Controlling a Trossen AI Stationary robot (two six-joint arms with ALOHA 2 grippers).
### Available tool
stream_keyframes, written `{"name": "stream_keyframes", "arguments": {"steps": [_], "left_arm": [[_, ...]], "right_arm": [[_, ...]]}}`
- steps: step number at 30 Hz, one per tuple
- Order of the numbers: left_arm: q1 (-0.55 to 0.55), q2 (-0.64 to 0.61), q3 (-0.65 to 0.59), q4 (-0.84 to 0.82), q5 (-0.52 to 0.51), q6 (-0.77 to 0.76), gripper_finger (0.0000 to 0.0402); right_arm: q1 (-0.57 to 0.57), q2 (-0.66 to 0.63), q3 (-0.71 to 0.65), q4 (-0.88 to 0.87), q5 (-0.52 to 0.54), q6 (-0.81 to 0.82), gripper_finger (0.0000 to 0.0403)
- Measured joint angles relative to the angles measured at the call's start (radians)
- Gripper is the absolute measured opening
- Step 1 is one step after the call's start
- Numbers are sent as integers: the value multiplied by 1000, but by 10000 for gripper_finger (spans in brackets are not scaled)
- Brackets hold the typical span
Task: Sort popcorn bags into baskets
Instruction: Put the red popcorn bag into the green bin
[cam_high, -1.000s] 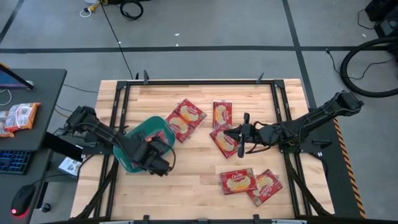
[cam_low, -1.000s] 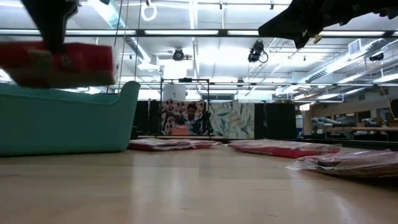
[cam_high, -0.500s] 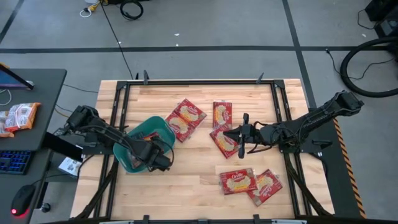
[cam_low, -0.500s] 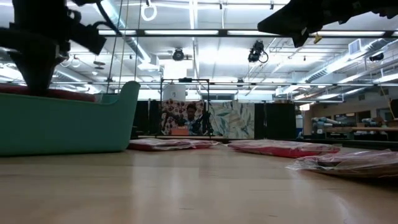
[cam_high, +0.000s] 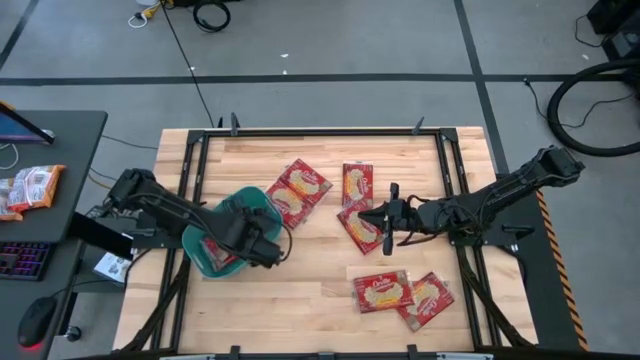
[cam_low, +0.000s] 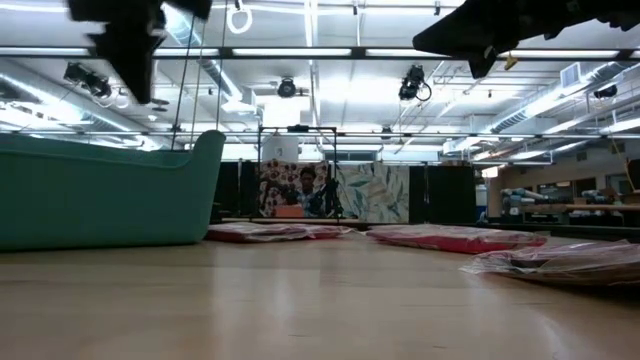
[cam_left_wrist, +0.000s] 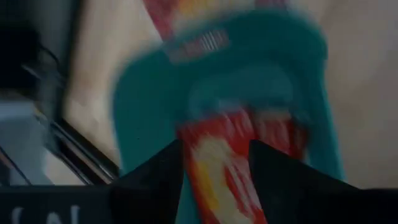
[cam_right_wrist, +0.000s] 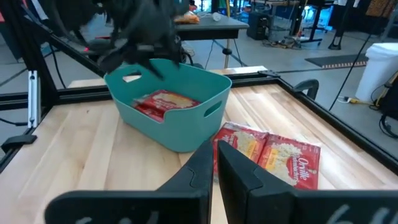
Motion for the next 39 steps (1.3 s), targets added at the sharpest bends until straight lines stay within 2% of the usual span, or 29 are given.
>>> {"name": "stream_keyframes", "arguments": {"steps": [6, 11, 16, 22, 26, 30, 39], "left_arm": [[65, 2, 46, 52, -135, 203, 154], [119, 3, 46, 258, -189, 514, 143], [179, 3, 39, 512, -104, 815, 142], [240, 4, -33, 785, 55, 1080, 142], [266, 13, -65, 869, 112, 1114, 142], [284, 12, -96, 948, 194, 1115, 142], [255, 11, -95, 926, 234, 1033, 142]], "right_arm": [[0, 0, 0, -1, 0, 52, 27], [3, 0, 0, -20, -4, 87, 27], [3, 0, 0, -93, -30, 158, 27], [4, 0, 0, -311, -32, 341, 27], [3, 0, 0, -521, -49, 489, 27], [-14, 29, 0, -669, -14, 589, 27], [-89, 255, 0, -570, -66, 577, 27]]}}
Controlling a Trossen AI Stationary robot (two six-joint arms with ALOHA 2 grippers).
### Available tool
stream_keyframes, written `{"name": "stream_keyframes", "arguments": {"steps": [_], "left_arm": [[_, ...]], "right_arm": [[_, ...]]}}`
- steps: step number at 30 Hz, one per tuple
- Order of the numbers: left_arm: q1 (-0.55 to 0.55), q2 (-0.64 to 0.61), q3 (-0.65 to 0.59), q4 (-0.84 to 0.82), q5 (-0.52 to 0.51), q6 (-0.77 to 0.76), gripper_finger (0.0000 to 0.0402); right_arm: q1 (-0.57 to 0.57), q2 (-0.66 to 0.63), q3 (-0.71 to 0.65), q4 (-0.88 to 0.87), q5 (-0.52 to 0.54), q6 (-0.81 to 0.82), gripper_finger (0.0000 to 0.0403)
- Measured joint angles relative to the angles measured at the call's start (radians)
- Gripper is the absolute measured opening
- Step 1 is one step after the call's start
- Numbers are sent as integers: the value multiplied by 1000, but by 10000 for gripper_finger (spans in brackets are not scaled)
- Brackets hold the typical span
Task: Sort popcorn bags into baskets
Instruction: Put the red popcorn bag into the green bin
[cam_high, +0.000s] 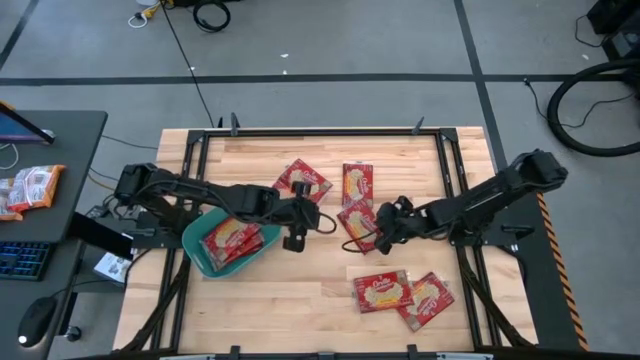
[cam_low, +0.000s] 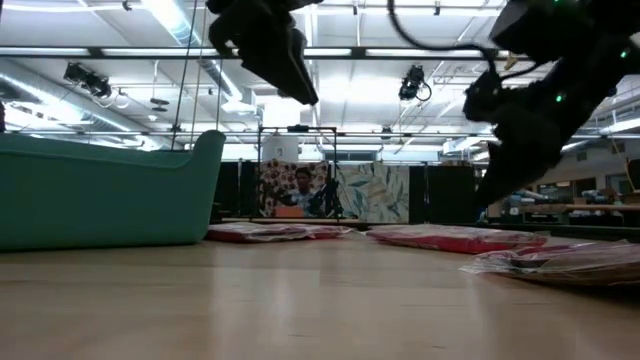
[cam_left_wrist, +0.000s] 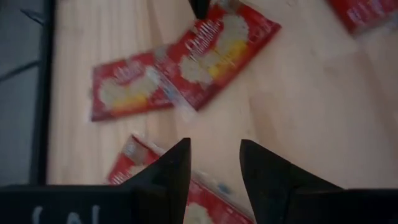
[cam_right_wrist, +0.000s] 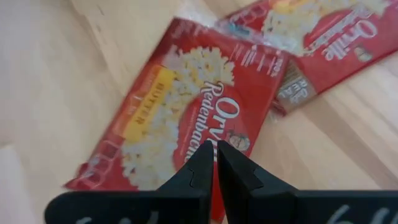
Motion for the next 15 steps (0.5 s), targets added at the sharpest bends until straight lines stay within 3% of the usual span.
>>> {"name": "stream_keyframes", "arguments": {"steps": [10, 15], "left_arm": [[-57, -12, 56, -251, 0, -119, 142], [-92, -11, 60, -258, 33, -110, 142]], "right_arm": [[-56, 195, 5, 283, -180, -185, 27], [-24, 246, 1, 464, -365, -352, 27]]}}
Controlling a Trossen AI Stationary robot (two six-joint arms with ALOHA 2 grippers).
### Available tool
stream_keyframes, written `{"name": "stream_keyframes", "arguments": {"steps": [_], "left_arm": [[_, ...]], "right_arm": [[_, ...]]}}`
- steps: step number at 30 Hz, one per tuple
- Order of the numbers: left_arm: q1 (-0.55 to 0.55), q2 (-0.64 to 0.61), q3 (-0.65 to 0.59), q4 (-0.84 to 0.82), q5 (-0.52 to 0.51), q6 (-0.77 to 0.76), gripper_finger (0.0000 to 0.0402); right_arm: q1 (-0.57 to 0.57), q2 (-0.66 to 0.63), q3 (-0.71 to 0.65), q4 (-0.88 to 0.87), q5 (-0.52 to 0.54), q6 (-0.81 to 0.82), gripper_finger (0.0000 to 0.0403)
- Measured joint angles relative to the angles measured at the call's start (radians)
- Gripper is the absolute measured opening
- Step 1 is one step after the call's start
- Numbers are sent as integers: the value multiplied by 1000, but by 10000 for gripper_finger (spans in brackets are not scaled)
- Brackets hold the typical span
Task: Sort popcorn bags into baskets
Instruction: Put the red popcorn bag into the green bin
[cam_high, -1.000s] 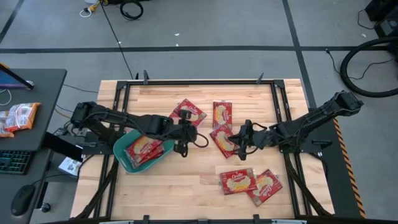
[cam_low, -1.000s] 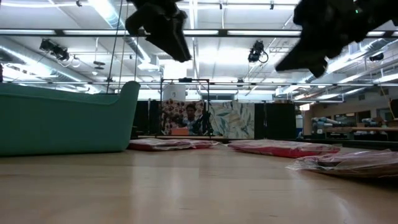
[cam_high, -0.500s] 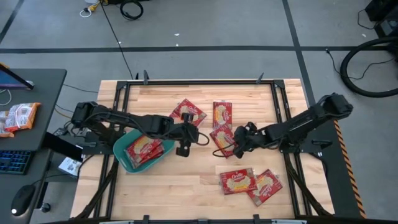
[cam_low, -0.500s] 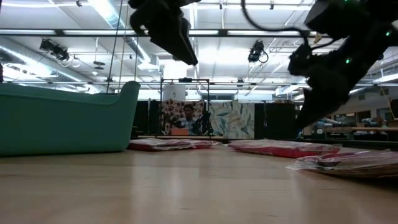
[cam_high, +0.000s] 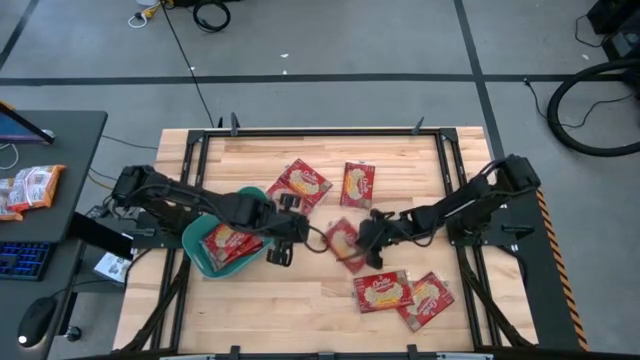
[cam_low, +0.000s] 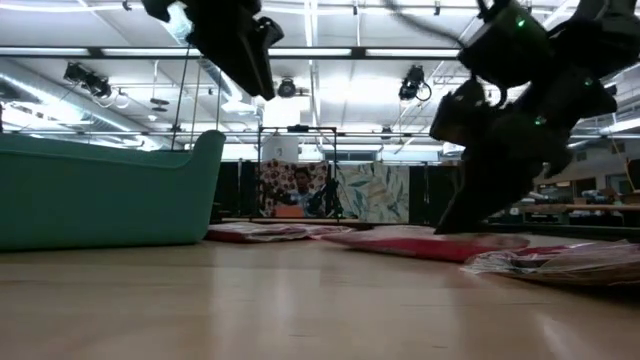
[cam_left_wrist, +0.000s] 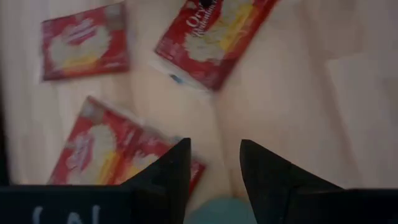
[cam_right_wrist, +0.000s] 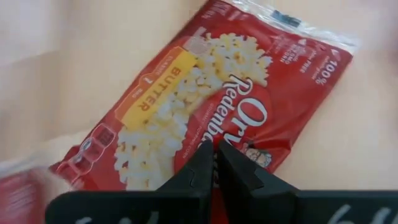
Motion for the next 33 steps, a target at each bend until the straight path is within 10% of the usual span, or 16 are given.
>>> {"name": "stream_keyframes", "arguments": {"steps": [5, 19, 33], "left_arm": [[-33, 29, 1, 47, 52, 29, 142], [-140, 259, 0, 279, -24, 141, 142], [-127, 438, 3, 597, -14, 268, 142]], "right_arm": [[20, -22, 12, 66, -152, -65, 27], [62, -384, 24, -240, 191, 12, 27], [22, -571, 22, -318, 108, -32, 27]]}}
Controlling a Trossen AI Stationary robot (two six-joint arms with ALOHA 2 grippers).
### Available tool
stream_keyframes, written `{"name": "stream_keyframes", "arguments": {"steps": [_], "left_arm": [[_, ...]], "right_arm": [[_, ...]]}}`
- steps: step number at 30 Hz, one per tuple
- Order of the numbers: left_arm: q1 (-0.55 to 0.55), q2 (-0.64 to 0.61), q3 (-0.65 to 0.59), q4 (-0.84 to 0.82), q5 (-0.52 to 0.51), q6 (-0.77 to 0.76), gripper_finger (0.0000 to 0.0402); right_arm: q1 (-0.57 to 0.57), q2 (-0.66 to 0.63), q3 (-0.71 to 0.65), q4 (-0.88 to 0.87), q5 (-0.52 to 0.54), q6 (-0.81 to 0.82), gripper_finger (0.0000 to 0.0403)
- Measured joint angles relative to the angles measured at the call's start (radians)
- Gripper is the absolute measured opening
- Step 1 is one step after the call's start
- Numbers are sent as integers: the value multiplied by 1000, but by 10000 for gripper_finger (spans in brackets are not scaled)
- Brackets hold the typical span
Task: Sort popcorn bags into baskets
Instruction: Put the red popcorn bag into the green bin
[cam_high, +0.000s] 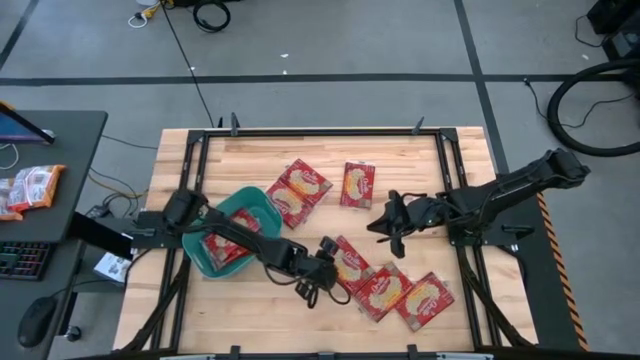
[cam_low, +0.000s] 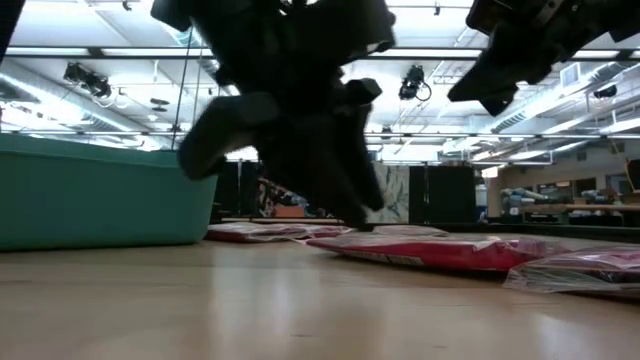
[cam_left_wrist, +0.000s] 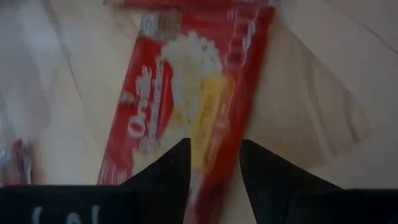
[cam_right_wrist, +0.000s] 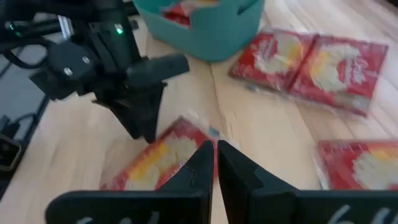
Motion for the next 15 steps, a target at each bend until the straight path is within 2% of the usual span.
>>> {"name": "stream_keyframes", "arguments": {"steps": [7, 15], "left_arm": [[1, 48, -1, 64, 20, 92, 142], [7, 73, 1, 62, 13, 97, 142]], "right_arm": [[-9, -16, 0, -3, 0, 3, 27], [-7, -1, 1, 12, 5, 18, 27]]}}
